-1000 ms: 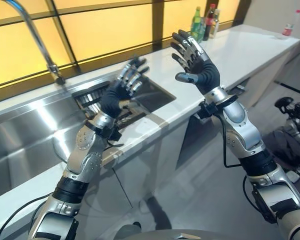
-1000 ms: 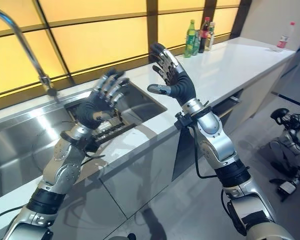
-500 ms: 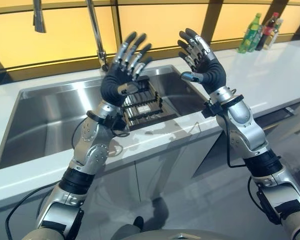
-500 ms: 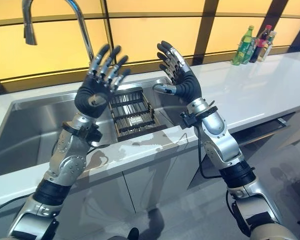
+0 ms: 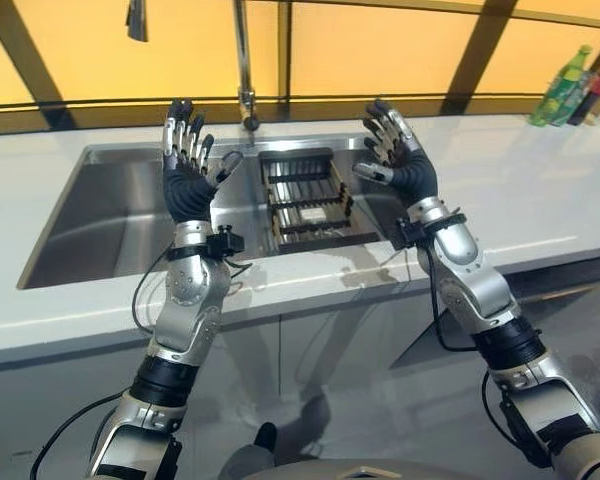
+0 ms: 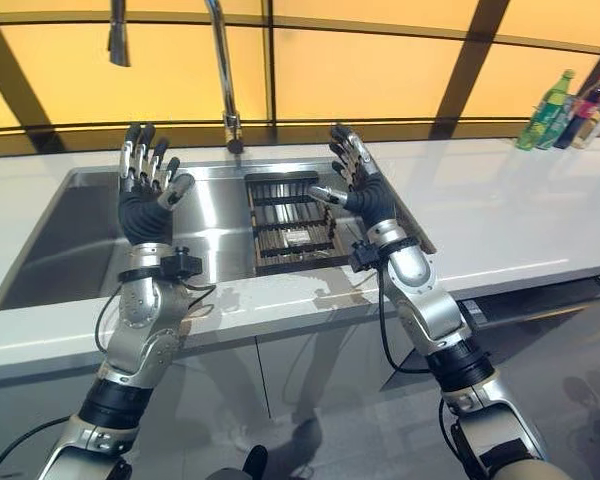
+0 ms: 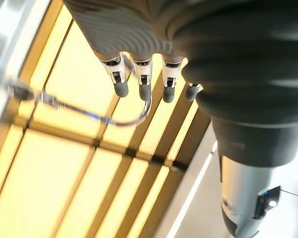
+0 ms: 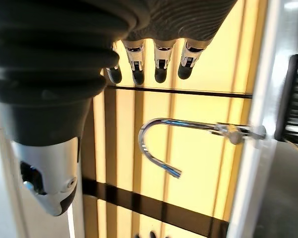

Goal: Pick up plates and place into dishwasher.

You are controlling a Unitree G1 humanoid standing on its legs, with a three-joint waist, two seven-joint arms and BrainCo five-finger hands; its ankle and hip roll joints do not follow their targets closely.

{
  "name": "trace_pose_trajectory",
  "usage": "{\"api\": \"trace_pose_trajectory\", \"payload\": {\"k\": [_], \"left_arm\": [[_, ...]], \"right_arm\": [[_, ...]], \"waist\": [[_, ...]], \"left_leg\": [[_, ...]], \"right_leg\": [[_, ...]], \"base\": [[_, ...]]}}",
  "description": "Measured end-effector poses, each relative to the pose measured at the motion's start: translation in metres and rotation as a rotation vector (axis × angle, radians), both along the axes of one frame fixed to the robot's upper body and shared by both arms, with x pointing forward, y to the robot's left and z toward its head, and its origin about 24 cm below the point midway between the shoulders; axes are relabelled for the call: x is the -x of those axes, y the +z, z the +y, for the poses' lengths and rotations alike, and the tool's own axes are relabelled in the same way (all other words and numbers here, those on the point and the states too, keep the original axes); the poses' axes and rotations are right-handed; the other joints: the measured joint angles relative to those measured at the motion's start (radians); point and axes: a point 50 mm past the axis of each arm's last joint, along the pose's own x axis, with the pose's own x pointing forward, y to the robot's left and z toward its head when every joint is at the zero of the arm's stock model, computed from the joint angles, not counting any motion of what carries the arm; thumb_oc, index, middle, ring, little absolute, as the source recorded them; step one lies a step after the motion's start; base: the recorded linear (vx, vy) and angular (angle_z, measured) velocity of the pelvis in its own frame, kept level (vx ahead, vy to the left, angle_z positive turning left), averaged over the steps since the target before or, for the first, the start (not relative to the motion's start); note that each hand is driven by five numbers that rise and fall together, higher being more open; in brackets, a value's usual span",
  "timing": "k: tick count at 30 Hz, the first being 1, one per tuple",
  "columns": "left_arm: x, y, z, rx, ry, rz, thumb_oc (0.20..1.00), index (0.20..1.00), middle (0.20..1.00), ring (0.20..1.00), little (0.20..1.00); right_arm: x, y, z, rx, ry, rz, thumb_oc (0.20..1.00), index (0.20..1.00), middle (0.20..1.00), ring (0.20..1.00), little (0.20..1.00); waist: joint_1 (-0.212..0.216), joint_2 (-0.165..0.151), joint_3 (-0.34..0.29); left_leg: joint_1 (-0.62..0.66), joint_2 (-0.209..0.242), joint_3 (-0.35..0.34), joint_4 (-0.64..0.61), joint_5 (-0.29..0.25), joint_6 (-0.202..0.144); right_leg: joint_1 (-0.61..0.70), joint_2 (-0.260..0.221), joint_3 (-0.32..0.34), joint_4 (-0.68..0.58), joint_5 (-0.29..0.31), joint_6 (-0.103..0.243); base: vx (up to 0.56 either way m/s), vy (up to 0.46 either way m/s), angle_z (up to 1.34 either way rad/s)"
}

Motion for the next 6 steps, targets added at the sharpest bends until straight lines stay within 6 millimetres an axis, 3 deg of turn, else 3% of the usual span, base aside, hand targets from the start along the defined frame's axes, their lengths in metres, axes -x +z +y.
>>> {"api": "trace_pose_trajectory", "payload": {"k": [2,5,6], "left_arm": [[-0.0005,-0.0014,-0.0007,0.014,0.007,0.007,1.0,1.0,1.0,1.0,1.0],[-0.0005,0.0,0.0006,0.001,0.056,0.002,1.0,1.0,1.0,1.0,1.0],[-0.0007,-0.0002,0.0007,0.005,0.063,0.006,1.0,1.0,1.0,1.0,1.0]], "right_arm": [[0.0029,-0.0113,-0.0042,0.018,-0.031,0.027,1.0,1.0,1.0,1.0,1.0],[0.0039,-0.0142,-0.0021,0.018,-0.027,0.034,1.0,1.0,1.0,1.0,1.0],[0.004,-0.014,-0.002,0.014,-0.028,0.031,1.0,1.0,1.0,1.0,1.0]], "waist": [[-0.007,-0.001,0.005],[-0.007,0.004,0.018],[-0.008,0.001,0.017]], "left_leg": [[0.0,0.012,0.106,-0.011,-0.026,0.026],[-0.013,0.001,0.1,0.039,-0.011,0.026],[-0.01,-0.005,0.091,0.041,0.006,0.005]], "right_leg": [[0.009,-0.019,-0.049,0.003,-0.005,0.002],[0.017,-0.029,-0.047,0.018,-0.027,0.014],[0.021,-0.032,-0.044,0.025,-0.033,0.018]], "base": [[0.01,0.024,0.81],[0.0,0.034,0.21],[-0.03,0.029,0.06]]}}
